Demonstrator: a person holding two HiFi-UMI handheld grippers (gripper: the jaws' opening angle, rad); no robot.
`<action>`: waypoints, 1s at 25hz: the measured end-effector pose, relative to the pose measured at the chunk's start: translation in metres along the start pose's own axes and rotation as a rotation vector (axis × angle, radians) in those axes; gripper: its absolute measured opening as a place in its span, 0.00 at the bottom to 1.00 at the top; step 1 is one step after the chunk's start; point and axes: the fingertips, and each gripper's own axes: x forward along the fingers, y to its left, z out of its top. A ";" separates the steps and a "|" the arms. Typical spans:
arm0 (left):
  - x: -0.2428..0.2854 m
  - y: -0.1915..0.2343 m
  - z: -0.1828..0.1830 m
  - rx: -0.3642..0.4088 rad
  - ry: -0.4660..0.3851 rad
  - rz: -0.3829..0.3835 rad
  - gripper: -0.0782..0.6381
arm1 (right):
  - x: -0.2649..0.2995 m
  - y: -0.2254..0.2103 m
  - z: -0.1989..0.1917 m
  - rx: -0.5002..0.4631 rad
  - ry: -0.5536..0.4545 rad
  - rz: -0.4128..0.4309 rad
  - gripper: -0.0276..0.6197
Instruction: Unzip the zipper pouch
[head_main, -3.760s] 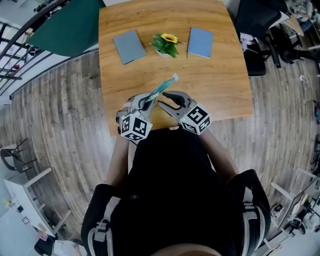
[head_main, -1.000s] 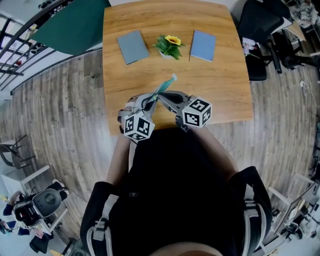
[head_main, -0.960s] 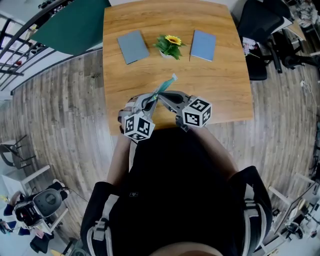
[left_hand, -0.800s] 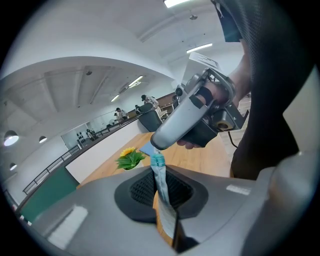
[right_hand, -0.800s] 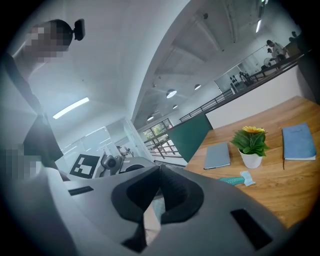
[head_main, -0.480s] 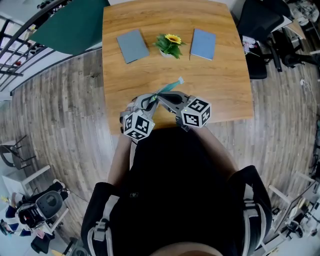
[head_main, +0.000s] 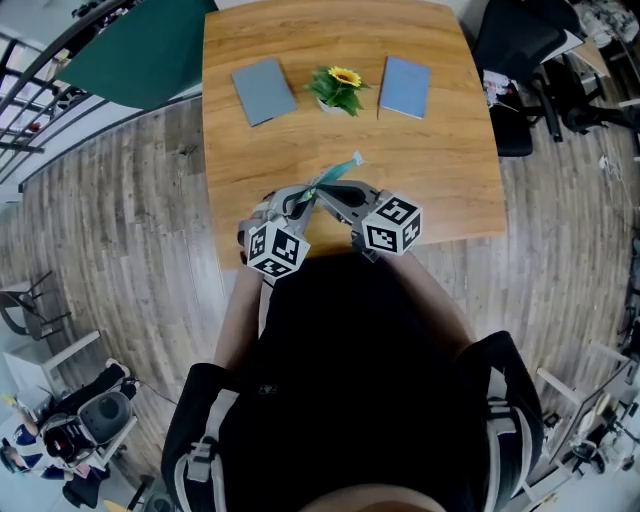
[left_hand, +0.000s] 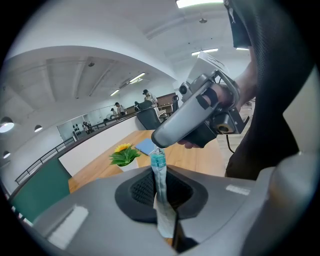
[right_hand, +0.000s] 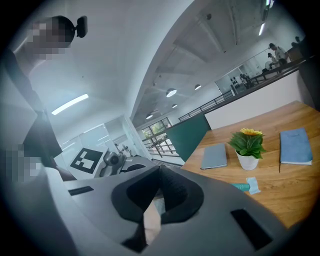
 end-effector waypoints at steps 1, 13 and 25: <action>0.000 0.000 0.000 0.009 0.006 0.003 0.12 | 0.000 0.000 0.000 -0.009 0.005 -0.006 0.05; 0.002 -0.005 -0.003 0.024 0.020 0.010 0.12 | -0.001 -0.005 -0.005 -0.051 0.029 -0.054 0.05; 0.002 -0.003 -0.001 0.008 0.011 0.007 0.14 | -0.001 -0.006 -0.002 -0.042 0.015 -0.071 0.05</action>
